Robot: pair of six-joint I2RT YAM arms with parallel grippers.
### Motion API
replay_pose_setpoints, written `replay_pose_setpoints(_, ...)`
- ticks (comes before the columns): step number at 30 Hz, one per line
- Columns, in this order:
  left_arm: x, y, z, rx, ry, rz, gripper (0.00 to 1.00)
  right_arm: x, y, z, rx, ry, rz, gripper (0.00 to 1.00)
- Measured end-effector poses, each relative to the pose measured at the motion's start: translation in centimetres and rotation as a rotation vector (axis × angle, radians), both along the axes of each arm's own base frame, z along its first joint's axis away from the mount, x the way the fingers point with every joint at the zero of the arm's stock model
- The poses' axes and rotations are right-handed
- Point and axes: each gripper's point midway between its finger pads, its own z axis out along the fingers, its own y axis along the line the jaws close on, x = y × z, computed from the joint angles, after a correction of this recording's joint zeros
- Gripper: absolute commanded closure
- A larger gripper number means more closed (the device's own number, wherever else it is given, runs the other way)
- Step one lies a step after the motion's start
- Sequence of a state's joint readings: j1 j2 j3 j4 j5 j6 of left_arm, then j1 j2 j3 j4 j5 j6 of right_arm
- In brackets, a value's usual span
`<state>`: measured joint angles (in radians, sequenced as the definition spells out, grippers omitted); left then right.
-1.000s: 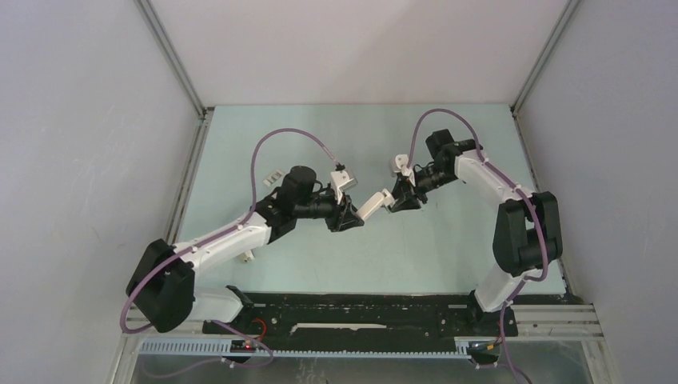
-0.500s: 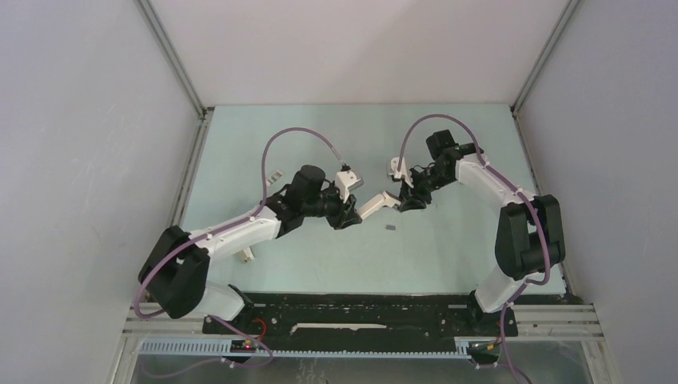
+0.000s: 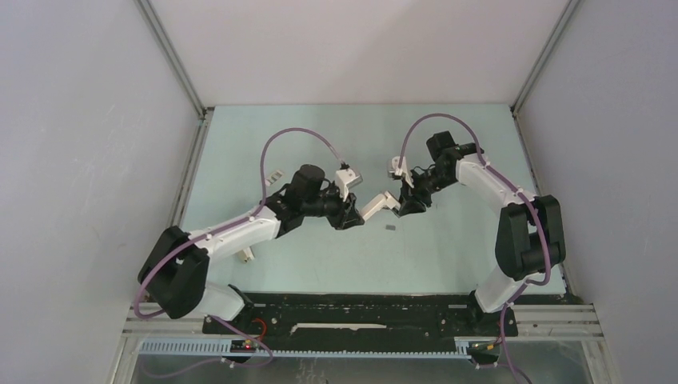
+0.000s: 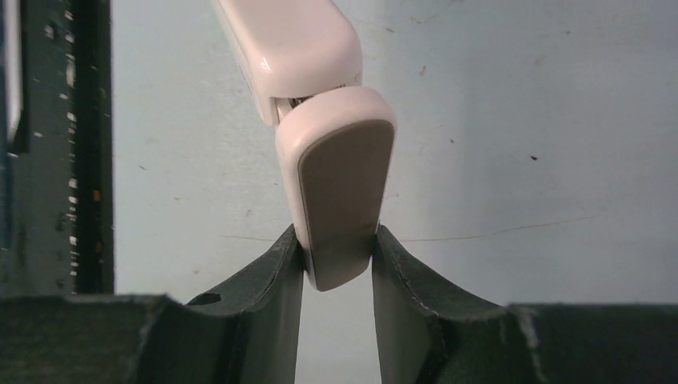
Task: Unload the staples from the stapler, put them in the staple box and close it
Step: Unload the staple at the center of the board, then place the stapler at the center of the board.
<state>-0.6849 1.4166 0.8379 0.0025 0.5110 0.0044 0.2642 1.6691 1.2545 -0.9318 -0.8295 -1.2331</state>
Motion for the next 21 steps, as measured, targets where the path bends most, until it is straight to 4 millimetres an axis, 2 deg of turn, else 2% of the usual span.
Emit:
replay_pose_setpoints(8, -2.0, -0.4, 1.7, -0.148, 0.07, 0.009, 1.0, -2.9, 1.8, 1.5, 0.083, 0.154, -0.011, 0.96)
replay_pose_setpoints(11, -2.9, -0.4, 2.2, -0.204, 0.1, 0.012, 1.0, -4.2, 2.4, 2.1, 0.112, 0.226, -0.013, 0.91)
replay_pose_setpoints(13, -3.3, -0.4, 2.7, -0.238, 0.114, 0.012, 1.0, -5.0, 2.8, 2.6, 0.128, 0.271, -0.009, 0.83)
replay_pose_setpoints(21, -4.7, -0.3, 4.9, -0.352, 0.136, 0.016, 1.0, -7.8, 4.9, 4.3, 0.153, 0.387, 0.019, 0.38)
